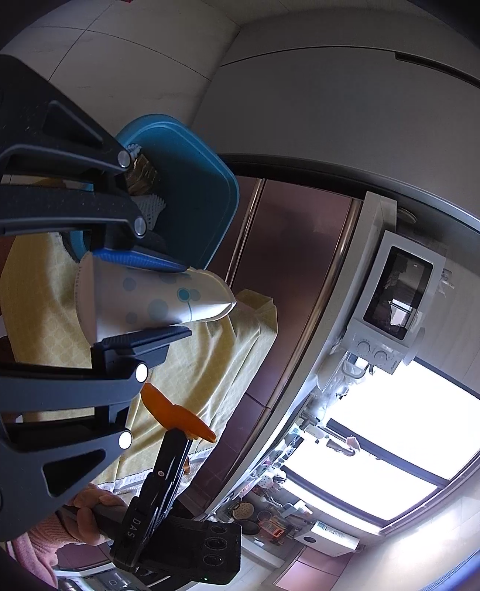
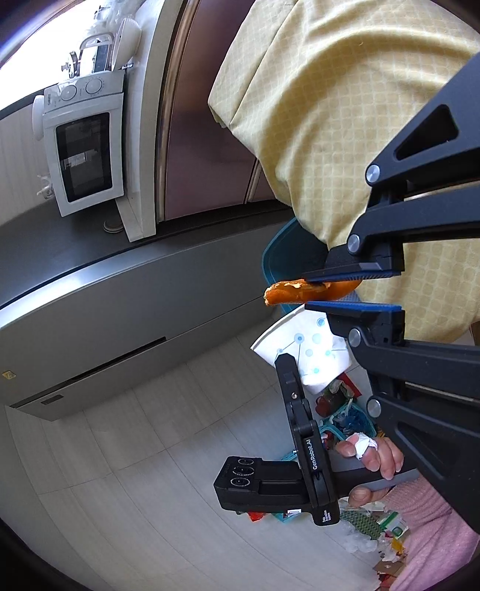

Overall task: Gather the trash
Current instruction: 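Carry paper cup and orange peel over the teal bin and lower them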

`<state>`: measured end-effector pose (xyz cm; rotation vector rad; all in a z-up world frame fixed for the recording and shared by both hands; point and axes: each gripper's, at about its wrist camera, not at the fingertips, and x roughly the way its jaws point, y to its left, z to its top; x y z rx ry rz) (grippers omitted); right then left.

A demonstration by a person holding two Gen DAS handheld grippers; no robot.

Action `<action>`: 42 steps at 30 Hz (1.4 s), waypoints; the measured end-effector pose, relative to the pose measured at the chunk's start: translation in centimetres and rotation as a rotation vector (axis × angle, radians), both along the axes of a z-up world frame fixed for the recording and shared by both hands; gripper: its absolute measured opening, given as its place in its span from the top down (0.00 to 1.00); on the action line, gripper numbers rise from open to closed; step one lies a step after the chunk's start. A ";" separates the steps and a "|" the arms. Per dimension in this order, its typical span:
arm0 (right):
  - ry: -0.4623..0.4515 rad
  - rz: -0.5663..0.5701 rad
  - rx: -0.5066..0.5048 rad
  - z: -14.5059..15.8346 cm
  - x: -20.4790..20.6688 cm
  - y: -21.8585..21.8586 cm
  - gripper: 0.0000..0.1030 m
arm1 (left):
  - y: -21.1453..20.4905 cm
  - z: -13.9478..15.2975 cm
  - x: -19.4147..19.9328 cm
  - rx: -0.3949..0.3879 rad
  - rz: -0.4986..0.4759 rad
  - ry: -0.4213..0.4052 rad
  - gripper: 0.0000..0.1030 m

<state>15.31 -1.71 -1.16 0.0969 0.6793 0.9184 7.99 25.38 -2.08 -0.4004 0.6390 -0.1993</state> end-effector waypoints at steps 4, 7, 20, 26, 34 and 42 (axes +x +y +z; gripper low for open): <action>0.010 0.029 0.009 0.1 0.4 1.5 0.92 | 0.8 -0.8 0.7 0.000 0.017 0.018 0.71; 0.015 0.044 0.010 0.1 0.7 2.5 0.92 | 1.1 -1.3 1.2 0.001 0.028 0.028 0.71; 0.064 0.073 0.003 -0.8 2.2 5.7 0.92 | 2.1 -3.2 3.2 -0.008 0.067 0.075 0.71; 0.096 0.073 -0.011 -2.0 3.2 6.9 0.92 | 2.2 -4.1 3.9 -0.008 0.081 0.090 0.71; 0.141 0.060 -0.050 -3.9 4.7 8.4 0.92 | 2.2 -5.4 5.2 0.003 0.093 0.123 0.70; 0.197 0.040 -0.093 -6.0 6.1 9.3 0.91 | 2.5 -7.2 6.9 -0.006 0.106 0.161 0.69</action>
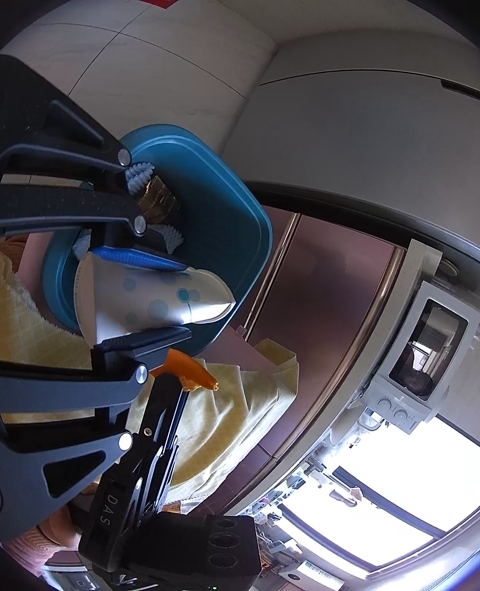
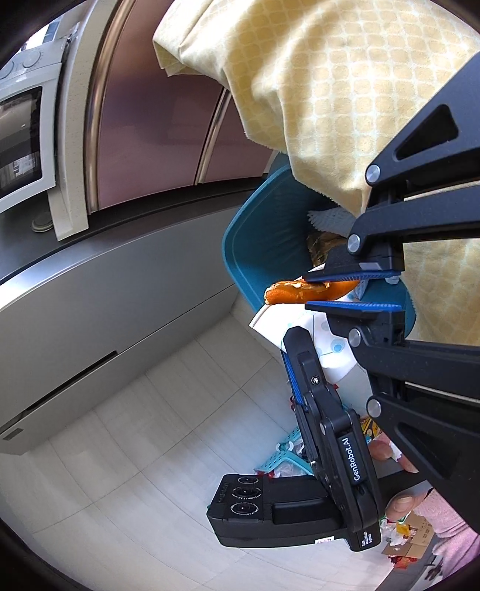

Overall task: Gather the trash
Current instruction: 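Open both tools to release cup and peel into the teal bin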

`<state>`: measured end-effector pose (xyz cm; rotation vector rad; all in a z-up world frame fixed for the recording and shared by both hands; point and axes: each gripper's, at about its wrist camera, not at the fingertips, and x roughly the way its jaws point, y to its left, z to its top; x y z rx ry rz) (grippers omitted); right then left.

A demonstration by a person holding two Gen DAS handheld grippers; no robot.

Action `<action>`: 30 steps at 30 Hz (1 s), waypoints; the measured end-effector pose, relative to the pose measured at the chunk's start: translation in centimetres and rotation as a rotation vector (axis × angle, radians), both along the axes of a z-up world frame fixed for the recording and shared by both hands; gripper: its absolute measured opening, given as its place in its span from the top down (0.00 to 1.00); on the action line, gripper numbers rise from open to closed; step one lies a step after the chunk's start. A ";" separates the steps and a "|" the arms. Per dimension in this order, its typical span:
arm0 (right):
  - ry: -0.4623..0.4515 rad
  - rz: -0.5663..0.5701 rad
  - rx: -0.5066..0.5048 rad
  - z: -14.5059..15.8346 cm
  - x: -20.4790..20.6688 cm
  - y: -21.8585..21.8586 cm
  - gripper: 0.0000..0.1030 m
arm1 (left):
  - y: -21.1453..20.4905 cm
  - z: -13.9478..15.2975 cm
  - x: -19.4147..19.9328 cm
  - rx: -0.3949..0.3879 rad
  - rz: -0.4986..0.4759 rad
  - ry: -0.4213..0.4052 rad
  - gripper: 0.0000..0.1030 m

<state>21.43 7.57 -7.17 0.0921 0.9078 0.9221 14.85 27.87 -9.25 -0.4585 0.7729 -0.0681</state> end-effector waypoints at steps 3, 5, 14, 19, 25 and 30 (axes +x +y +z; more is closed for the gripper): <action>0.013 -0.007 -0.019 -0.6 0.4 0.3 0.90 | 0.1 -0.7 0.7 -0.008 0.009 0.023 0.69; 0.018 -0.014 -0.025 -1.0 0.5 0.3 0.90 | 0.3 -1.2 1.0 -0.017 0.015 0.036 0.69; 0.024 -0.040 -0.017 -1.2 0.9 -0.4 0.89 | -0.4 -2.2 1.7 -0.035 0.014 0.046 0.69; 0.019 -0.039 0.006 -0.8 0.6 -1.5 0.84 | -1.3 -0.8 0.4 -0.013 -0.004 -0.003 0.67; -0.029 -0.045 0.032 0.8 -1.0 -4.4 0.75 | -3.6 2.0 -1.4 0.026 -0.066 -0.092 0.62; -0.081 -0.081 0.047 2.5 -2.6 -8.7 0.71 | -6.9 4.4 -2.4 0.039 -0.151 -0.156 0.59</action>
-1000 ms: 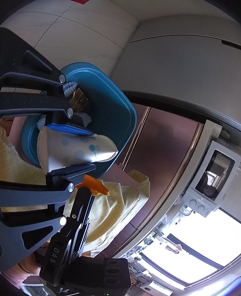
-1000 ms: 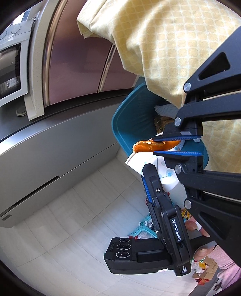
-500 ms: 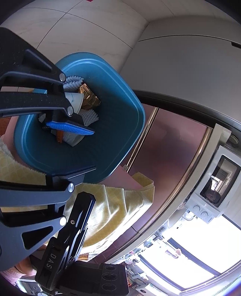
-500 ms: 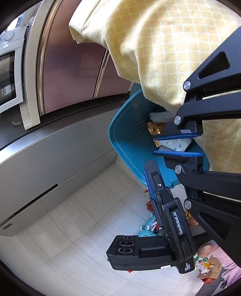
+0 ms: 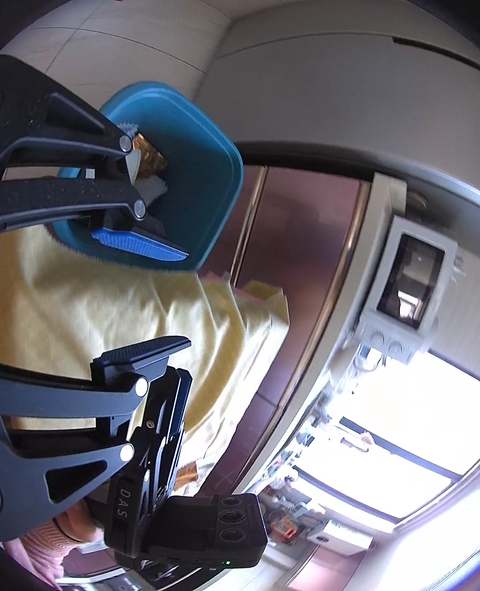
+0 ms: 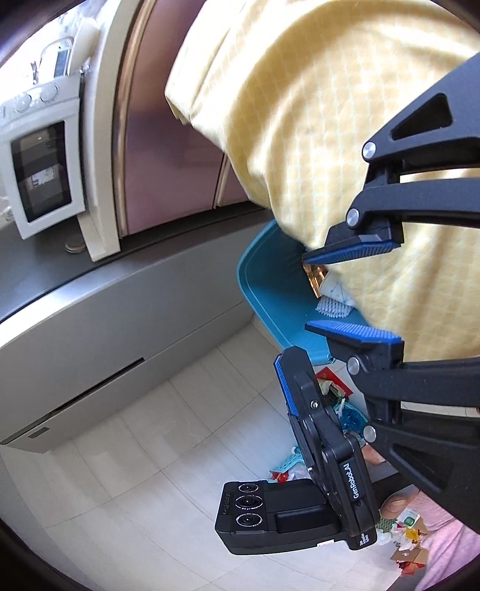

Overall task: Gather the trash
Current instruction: 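Move both open tools back over the table toward the remaining wrappers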

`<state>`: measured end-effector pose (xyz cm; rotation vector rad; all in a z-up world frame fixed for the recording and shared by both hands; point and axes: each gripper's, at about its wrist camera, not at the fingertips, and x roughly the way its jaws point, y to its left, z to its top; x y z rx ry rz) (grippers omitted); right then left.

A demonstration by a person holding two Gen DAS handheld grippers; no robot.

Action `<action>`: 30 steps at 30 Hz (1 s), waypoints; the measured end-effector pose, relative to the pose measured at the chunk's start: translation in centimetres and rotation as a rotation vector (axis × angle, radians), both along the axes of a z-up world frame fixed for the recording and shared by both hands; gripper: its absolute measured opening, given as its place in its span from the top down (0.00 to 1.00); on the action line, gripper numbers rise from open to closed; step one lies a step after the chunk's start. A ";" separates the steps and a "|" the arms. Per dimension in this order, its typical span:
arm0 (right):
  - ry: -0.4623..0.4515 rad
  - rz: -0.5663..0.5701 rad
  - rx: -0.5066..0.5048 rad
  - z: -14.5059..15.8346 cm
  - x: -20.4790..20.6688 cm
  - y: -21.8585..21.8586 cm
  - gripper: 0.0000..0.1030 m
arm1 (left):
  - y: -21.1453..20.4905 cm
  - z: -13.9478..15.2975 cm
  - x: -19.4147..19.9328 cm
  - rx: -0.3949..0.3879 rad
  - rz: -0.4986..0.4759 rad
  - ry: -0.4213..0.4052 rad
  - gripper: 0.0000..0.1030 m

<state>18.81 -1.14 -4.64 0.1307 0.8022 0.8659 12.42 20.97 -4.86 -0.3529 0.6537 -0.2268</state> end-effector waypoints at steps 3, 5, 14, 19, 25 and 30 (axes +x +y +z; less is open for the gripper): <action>-0.021 -0.049 0.016 0.9 -1.0 -3.5 0.69 | -2.6 0.8 -0.2 0.002 -0.070 -0.018 0.59; -0.034 -0.098 0.019 1.4 -1.6 -5.9 0.68 | -4.7 1.1 -0.3 0.000 -0.119 -0.026 0.58; -0.051 -0.373 -0.007 1.4 -4.9 -18.5 0.67 | -16.0 1.2 0.6 -0.007 -0.358 -0.013 0.57; -0.049 -0.523 -0.013 0.6 -6.9 -25.2 0.67 | -23.1 0.8 0.8 0.002 -0.496 0.001 0.55; -0.053 -0.696 0.003 0.0 -9.0 -32.7 0.67 | -31.5 -0.3 1.4 0.034 -0.661 0.045 0.53; -0.055 -0.810 -0.009 -0.3 -9.7 -37.5 0.65 | -38.0 -0.9 2.3 0.048 -0.771 0.081 0.52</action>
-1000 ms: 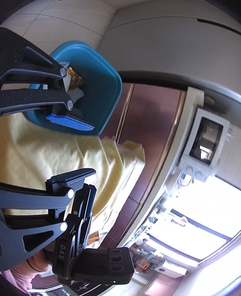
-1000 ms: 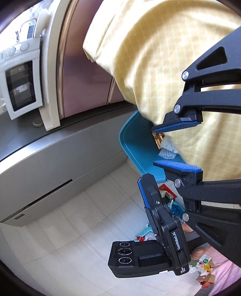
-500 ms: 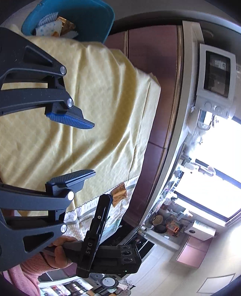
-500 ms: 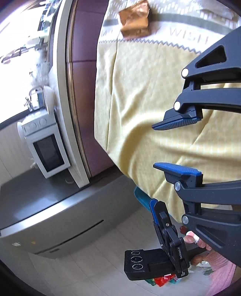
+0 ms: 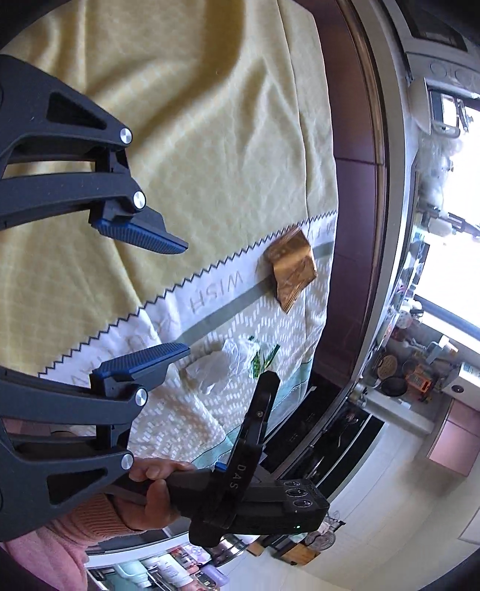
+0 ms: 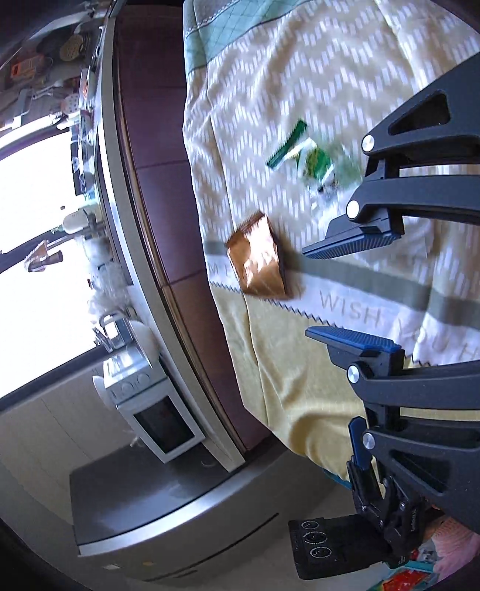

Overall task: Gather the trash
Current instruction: 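Move both open tools back over the table toward the remaining wrappers, then grasp white plastic bag with left tool while right tool grasps green wrapper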

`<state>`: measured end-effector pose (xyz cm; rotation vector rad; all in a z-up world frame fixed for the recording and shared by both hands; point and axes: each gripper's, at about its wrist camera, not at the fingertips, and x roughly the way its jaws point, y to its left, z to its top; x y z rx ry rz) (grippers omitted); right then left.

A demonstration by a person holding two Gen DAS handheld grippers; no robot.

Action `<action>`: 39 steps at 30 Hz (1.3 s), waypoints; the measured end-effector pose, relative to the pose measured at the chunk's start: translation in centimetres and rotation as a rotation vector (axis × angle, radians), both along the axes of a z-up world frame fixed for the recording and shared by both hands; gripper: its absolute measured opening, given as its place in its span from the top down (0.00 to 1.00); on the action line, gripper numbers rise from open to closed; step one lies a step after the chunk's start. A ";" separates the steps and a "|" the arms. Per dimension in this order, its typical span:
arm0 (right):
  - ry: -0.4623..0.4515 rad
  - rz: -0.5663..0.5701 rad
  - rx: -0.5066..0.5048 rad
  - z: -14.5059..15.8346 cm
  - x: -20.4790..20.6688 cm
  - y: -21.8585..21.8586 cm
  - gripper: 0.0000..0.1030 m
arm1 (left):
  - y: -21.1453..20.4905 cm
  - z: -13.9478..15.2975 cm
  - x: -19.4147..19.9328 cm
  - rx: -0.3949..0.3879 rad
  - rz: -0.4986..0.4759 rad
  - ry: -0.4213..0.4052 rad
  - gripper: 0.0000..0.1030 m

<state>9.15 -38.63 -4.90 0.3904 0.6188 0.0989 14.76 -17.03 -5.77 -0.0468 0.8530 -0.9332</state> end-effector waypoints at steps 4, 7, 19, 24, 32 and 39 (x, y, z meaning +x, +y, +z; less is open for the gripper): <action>0.014 -0.063 0.010 -0.5 0.2 -3.3 0.63 | -4.1 -0.5 0.7 -0.010 -0.064 0.037 0.49; 0.024 -0.091 0.032 -1.1 0.6 -5.5 0.61 | -6.8 -0.8 1.2 -0.002 -0.090 0.053 0.49; 0.090 -0.139 0.165 -4.0 2.7 -11.2 0.50 | -13.6 -2.7 2.5 0.065 -0.143 0.109 0.47; 0.108 -0.110 0.213 -4.9 3.1 -11.7 0.50 | -14.9 -3.4 3.0 0.072 -0.159 0.144 0.52; 0.118 -0.058 0.238 -5.4 3.0 -11.1 0.66 | -15.7 -4.6 3.2 0.096 -0.167 0.174 0.80; 0.106 -0.040 0.196 -4.9 2.7 -10.2 0.83 | -14.5 -3.8 2.7 0.076 -0.158 0.149 0.89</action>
